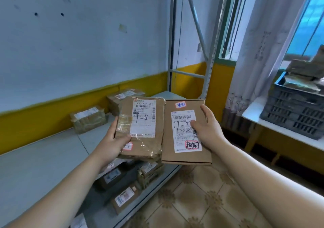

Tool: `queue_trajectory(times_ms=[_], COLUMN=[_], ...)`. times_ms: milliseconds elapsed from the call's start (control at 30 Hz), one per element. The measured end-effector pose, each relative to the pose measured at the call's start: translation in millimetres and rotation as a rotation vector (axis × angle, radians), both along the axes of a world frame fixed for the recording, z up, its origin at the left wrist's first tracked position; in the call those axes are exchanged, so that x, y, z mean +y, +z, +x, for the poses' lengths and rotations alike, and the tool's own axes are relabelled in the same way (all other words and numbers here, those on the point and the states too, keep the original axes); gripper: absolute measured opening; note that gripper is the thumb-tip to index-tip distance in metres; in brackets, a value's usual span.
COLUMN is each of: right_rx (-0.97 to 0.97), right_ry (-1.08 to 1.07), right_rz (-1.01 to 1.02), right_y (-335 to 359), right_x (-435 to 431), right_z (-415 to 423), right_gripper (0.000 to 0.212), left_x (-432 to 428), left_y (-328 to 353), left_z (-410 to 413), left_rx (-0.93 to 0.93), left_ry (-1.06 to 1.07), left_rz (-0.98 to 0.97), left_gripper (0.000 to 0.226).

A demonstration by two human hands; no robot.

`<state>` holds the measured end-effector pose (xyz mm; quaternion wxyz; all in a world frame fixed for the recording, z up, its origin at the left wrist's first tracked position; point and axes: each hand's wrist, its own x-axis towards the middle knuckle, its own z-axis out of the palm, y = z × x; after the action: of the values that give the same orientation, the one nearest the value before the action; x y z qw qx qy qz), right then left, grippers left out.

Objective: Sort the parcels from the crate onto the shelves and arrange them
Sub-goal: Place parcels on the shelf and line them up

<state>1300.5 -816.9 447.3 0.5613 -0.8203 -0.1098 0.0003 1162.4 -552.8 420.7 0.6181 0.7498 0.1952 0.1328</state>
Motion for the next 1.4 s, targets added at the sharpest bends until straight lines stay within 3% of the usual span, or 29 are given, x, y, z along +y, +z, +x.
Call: queue_trajectory(times_ms=[333,633,1067,1400], right_rx=[-0.071,0.009,-0.008,0.087], right_ry=[0.168,0.517,1.03,1.157], right_rz=[-0.12,-0.121,-0.097,-0.153], right_y=[-6.8,-22.9,-26.2,-59.7], right_x=[94.4,195.3,330.6,422.3], right_z=[113.8,126.7,-51.0,-243.0], right_gripper=[0.072,0.069,0.071,0.07], left_x=[58.6,83.7,88.8,147.6], left_y=[-13.6,-27.1,-43.6,-49.0], left_z=[70.9,4.8,-223.5,-409.4], left_rx=[0.017,0.019,0.074,0.244], left_ry=[0.172,0.559,1.038,1.156], left_rz=[-0.081,-0.11,-0.116,-0.122], left_gripper=[0.078,0.072,0.076,0.079])
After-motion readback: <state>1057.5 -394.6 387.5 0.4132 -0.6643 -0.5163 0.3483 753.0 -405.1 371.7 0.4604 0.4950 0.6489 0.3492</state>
